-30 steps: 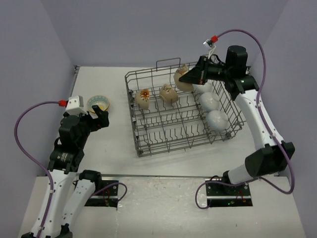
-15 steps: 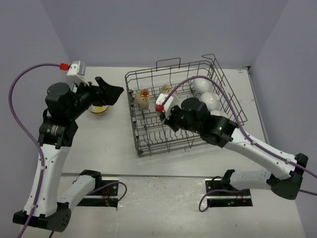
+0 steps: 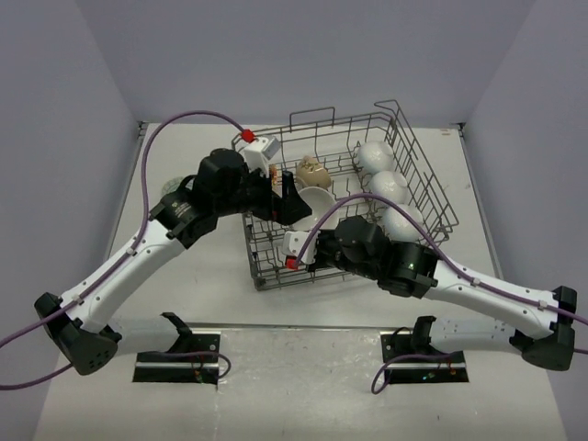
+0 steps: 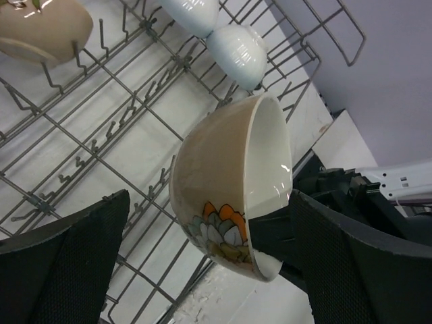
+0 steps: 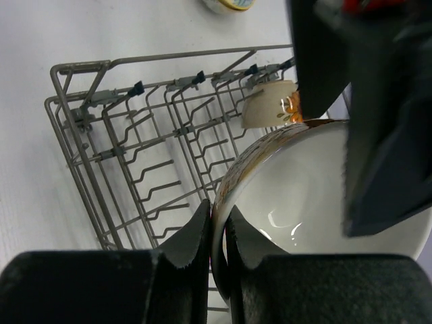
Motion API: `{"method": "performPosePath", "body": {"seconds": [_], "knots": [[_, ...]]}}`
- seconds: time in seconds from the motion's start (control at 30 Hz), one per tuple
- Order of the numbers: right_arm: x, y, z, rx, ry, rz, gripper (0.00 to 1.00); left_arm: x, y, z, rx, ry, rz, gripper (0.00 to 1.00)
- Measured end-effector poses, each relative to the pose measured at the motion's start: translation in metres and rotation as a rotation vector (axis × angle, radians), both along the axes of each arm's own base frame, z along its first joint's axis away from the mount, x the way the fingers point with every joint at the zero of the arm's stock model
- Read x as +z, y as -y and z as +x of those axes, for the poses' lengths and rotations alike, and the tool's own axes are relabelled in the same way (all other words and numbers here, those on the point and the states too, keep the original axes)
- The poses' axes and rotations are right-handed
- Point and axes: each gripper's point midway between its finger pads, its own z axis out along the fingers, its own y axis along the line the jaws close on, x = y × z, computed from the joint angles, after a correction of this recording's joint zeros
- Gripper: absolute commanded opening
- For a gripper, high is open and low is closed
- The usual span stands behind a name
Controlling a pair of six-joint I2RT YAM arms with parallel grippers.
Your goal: Unload the bowls from the dish rack
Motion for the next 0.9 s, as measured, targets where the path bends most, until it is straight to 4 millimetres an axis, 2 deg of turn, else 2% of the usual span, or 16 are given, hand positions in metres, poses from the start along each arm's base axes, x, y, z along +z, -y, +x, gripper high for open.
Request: {"method": "performPosePath", "body": {"seconds": [0.1, 0.17, 0.2, 0.3, 0.33, 0.37, 0.43, 0.57, 0.83, 0.87, 0.9], "knots": [[0.012, -0.001, 0.001, 0.0, 0.017, 0.021, 0.0, -0.008, 0.012, -0.008, -0.019, 0.0, 0.032, 0.93], [0.015, -0.002, 0.004, -0.009, 0.021, 0.019, 0.0, -0.018, 0.019, -0.008, -0.014, -0.008, 0.073, 0.79], [0.017, -0.003, 0.005, -0.013, 0.022, 0.018, 0.0, -0.025, 0.021, -0.007, -0.006, -0.012, 0.099, 0.59], [0.016, -0.003, 0.01, -0.039, 0.026, -0.011, 0.0, -0.04, 0.027, 0.0, 0.035, -0.022, 0.166, 0.25], [0.012, -0.004, 0.01, -0.043, 0.023, -0.032, 0.0, -0.044, 0.026, 0.004, 0.071, -0.031, 0.184, 0.04], [0.008, -0.004, 0.011, -0.051, 0.024, -0.054, 0.0, -0.046, 0.025, 0.006, 0.097, -0.041, 0.195, 0.0], [0.004, -0.006, 0.014, -0.064, 0.021, -0.083, 0.0, -0.049, 0.015, 0.016, 0.167, -0.024, 0.241, 0.0], [0.003, -0.012, 0.014, -0.076, 0.022, -0.092, 0.0, -0.051, 0.003, 0.021, 0.238, -0.016, 0.303, 0.0], [0.017, -0.025, 0.013, -0.06, 0.051, -0.036, 0.0, -0.032, -0.018, 0.019, 0.327, 0.045, 0.313, 0.0], [0.02, -0.029, 0.011, -0.048, 0.054, -0.02, 0.02, -0.028, -0.022, 0.018, 0.339, 0.055, 0.308, 0.0], [0.024, -0.032, 0.01, -0.039, 0.057, -0.005, 0.09, -0.026, -0.026, 0.017, 0.352, 0.063, 0.302, 0.0]]}}
